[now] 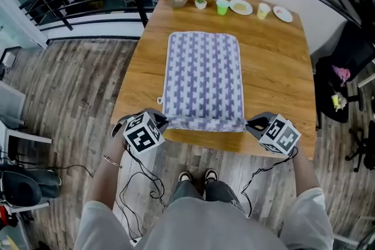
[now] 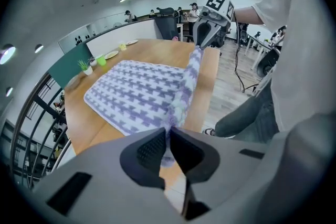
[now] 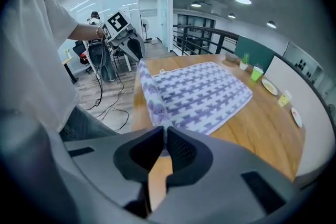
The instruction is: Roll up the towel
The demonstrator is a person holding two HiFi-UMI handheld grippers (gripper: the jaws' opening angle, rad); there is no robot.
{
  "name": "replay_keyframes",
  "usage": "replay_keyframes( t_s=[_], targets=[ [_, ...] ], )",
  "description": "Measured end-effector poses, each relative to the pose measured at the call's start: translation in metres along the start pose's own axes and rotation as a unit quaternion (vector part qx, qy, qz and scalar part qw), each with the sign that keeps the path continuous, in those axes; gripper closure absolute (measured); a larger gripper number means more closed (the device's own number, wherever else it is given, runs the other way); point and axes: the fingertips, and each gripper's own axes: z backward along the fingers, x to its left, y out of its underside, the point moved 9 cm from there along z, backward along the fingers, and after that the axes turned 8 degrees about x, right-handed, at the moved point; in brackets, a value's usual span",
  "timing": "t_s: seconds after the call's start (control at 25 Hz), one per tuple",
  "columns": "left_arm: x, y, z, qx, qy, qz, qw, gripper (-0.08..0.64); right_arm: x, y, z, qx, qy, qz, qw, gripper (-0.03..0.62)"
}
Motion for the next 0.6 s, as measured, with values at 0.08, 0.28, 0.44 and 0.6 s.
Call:
replay_keyframes(
  t_s=[0.08,0.28,0.44,0.6],
  targets=[
    [0.025,-0.010,-0.007,0.003,-0.003,0.001,1.0000,0.532,-0.026,-0.010,-0.007,0.006,0.008,0.000,1.000,0.571],
    [0.080,-0.022,-0.044,0.027,0.005,0.011,0.9996,0.531,-0.082,-0.028,-0.041,0.020,0.012,-0.022,0.999,0.572],
    [0.101,-0.019,-0.073,0.038,0.005,0.031,0.9988,0.521,-0.101,-0.030,-0.070,0.032,0.013,-0.042,0.999,0.571],
    [0.121,-0.025,-0.099,0.021,-0.019,0.056,0.9980,0.503,-0.124,-0.020,-0.096,0.024,0.048,-0.061,0.997,0.556]
  ],
)
